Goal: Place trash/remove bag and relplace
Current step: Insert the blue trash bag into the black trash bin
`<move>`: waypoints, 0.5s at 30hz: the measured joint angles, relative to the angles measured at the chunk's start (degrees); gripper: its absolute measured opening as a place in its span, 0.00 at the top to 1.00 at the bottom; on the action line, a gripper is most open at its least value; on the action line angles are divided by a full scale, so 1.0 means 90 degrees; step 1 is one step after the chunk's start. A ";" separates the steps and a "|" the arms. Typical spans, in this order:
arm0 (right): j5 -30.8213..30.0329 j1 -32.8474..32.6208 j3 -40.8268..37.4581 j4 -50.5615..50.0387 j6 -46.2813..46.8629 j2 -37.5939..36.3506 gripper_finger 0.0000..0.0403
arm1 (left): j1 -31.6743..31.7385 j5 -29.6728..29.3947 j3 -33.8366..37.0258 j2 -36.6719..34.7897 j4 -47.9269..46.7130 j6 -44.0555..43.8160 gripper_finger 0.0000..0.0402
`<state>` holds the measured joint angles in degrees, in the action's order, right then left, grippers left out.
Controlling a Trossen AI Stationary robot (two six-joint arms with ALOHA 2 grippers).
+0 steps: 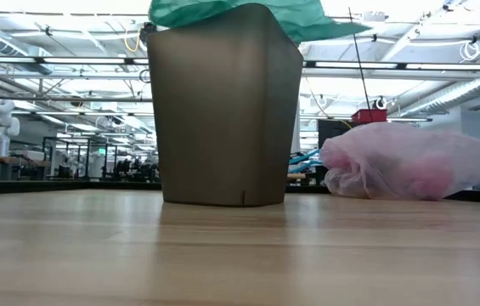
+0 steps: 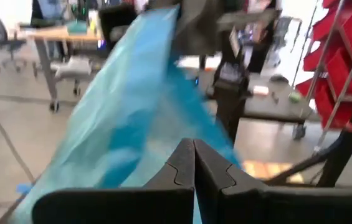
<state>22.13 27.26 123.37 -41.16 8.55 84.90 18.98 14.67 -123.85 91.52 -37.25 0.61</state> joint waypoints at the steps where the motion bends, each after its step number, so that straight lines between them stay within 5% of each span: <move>1: 0.0077 -0.0060 0.0000 0.0002 0.0025 -0.0008 1.00 | 0.0000 -0.0018 -0.0050 0.0008 -0.0186 0.0040 1.00; 15: 0.0228 -0.0274 0.0001 0.0998 0.0319 -0.0019 1.00 | -0.0701 0.0285 -0.1098 -0.0488 -0.4797 -0.0067 1.00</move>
<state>24.18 24.79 123.38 -32.17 11.42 84.72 12.67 17.23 -133.73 87.13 -80.42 0.01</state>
